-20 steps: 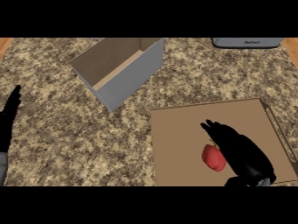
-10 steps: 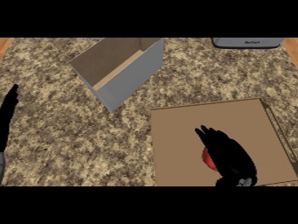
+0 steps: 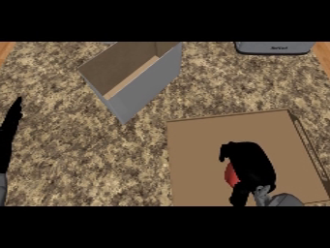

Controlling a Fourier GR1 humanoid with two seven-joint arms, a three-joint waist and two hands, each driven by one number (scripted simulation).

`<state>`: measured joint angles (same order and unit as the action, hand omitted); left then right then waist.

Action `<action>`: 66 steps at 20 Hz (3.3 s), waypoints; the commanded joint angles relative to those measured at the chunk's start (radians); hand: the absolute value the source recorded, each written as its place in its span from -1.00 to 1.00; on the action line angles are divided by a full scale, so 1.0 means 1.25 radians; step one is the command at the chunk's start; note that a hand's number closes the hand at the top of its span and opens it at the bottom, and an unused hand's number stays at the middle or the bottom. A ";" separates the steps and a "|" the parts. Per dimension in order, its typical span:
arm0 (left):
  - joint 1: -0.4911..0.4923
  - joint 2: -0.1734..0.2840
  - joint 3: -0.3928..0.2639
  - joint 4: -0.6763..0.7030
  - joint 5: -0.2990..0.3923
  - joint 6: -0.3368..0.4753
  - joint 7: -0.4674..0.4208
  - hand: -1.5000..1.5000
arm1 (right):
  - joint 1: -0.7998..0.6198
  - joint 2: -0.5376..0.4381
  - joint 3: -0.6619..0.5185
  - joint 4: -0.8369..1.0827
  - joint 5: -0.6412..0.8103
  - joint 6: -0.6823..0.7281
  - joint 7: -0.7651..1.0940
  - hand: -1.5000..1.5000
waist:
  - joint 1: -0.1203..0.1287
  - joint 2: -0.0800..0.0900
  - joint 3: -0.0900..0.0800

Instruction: Pick the bell pepper from the tray and place it in the cardboard box

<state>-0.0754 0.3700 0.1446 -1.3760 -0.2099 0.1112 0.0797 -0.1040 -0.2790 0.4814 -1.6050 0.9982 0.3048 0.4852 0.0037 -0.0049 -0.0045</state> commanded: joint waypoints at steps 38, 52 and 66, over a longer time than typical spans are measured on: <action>-0.075 0.012 0.042 0.039 -0.021 -0.046 0.014 0.00 | -0.728 0.220 -0.309 0.435 -0.126 -0.254 -0.237 1.00 | 0.016 0.008 0.003; -0.085 -0.028 0.000 0.033 -0.048 -0.038 -0.011 0.00 | -1.015 0.223 -0.366 0.934 -0.292 -0.445 -0.275 1.00 | 0.076 0.026 0.003; -0.128 -0.038 -0.019 0.069 -0.054 -0.052 -0.031 0.00 | -1.021 0.223 -0.403 1.126 -0.375 -0.523 -0.265 -1.00 | 0.119 0.045 0.002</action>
<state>-0.2327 0.3129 0.1205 -1.3003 -0.2805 0.0621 0.0468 -1.3968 -0.0001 -0.0039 -0.2434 0.5678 -0.3342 0.1714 0.1404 0.0480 -0.0022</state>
